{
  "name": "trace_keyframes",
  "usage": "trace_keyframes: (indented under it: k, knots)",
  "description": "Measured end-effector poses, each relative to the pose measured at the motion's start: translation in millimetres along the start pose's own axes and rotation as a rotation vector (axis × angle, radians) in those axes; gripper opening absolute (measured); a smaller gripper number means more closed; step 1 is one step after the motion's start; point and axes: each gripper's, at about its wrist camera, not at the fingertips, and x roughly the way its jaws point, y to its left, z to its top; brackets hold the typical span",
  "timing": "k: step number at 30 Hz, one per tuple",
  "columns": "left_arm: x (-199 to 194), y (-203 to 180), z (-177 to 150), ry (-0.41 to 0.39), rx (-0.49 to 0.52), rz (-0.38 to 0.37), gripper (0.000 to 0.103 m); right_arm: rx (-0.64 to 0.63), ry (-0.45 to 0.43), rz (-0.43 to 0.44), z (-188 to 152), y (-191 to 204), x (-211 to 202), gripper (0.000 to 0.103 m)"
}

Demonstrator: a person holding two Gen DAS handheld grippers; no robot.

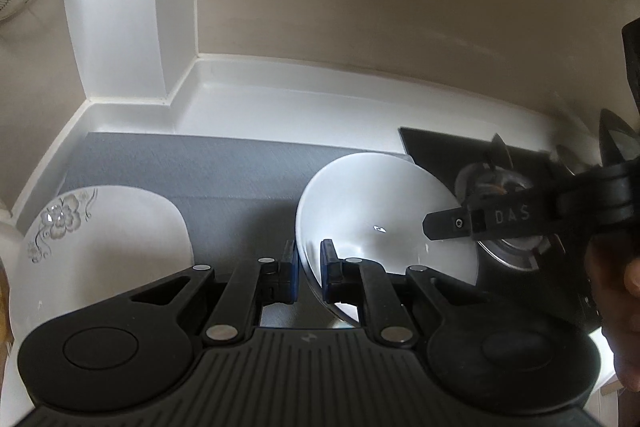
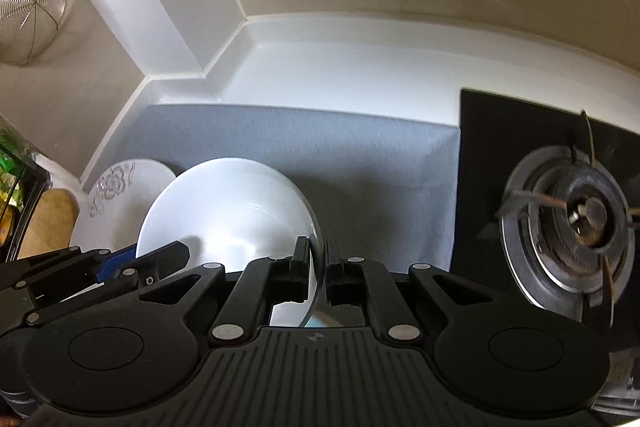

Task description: Organize plates and bowls

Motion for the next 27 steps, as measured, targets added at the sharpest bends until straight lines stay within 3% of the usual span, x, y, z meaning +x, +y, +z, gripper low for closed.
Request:
trace_keyframes:
  k: [12, 27]
  knots:
    - [-17.7, -17.6, -26.2, 0.046, 0.013, -0.006, 0.011, 0.013, 0.034, 0.009, -33.0, -8.7, -17.8, 0.008]
    - [-9.9, -20.4, -51.6, 0.118, 0.016, 0.009, 0.011, -0.008, 0.090, -0.021, -64.0, -2.0, -8.4, 0.008]
